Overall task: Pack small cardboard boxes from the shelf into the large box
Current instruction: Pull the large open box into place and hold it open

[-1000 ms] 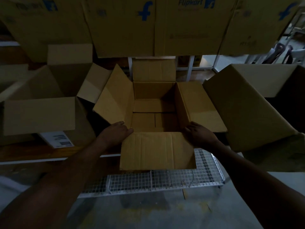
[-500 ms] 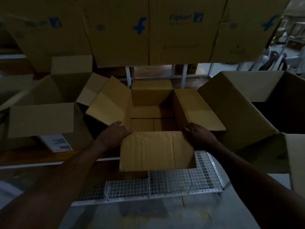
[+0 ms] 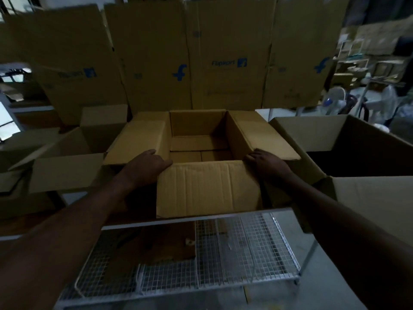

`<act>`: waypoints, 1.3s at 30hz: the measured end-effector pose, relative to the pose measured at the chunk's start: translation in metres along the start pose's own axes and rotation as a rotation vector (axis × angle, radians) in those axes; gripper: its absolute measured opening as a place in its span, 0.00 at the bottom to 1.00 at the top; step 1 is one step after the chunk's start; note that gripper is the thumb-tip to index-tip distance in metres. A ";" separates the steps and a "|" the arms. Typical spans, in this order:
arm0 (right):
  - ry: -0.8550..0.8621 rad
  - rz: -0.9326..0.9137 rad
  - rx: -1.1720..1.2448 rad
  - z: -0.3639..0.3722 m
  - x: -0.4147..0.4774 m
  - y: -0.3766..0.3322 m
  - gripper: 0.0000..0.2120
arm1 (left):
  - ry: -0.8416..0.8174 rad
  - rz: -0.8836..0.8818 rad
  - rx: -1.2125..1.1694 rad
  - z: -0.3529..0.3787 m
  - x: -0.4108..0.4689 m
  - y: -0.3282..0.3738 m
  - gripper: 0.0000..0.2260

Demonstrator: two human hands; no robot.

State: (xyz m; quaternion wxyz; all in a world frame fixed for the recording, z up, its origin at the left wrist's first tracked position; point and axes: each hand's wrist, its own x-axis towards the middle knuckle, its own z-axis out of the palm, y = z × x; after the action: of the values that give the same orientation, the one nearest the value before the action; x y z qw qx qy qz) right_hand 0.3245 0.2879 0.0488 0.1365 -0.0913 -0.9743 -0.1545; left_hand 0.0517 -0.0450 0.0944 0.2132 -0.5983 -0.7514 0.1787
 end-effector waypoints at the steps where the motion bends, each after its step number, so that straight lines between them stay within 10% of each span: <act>1: 0.028 0.002 -0.004 -0.016 -0.004 0.005 0.21 | 0.018 -0.008 0.013 -0.017 -0.001 0.001 0.20; 18: 0.357 0.034 -0.141 -0.220 -0.164 0.109 0.20 | 0.483 0.067 0.036 -0.228 0.020 0.079 0.14; 39: 0.378 0.248 -0.096 -0.165 -0.402 0.372 0.19 | 0.527 0.146 -0.299 -0.310 0.261 0.362 0.20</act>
State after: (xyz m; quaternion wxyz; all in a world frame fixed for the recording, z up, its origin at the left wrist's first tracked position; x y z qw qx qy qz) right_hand 0.8255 0.5274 0.1841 0.3301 -0.1862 -0.9042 -0.1968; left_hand 0.4646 0.2930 0.1946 0.2969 -0.7012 -0.6431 -0.0802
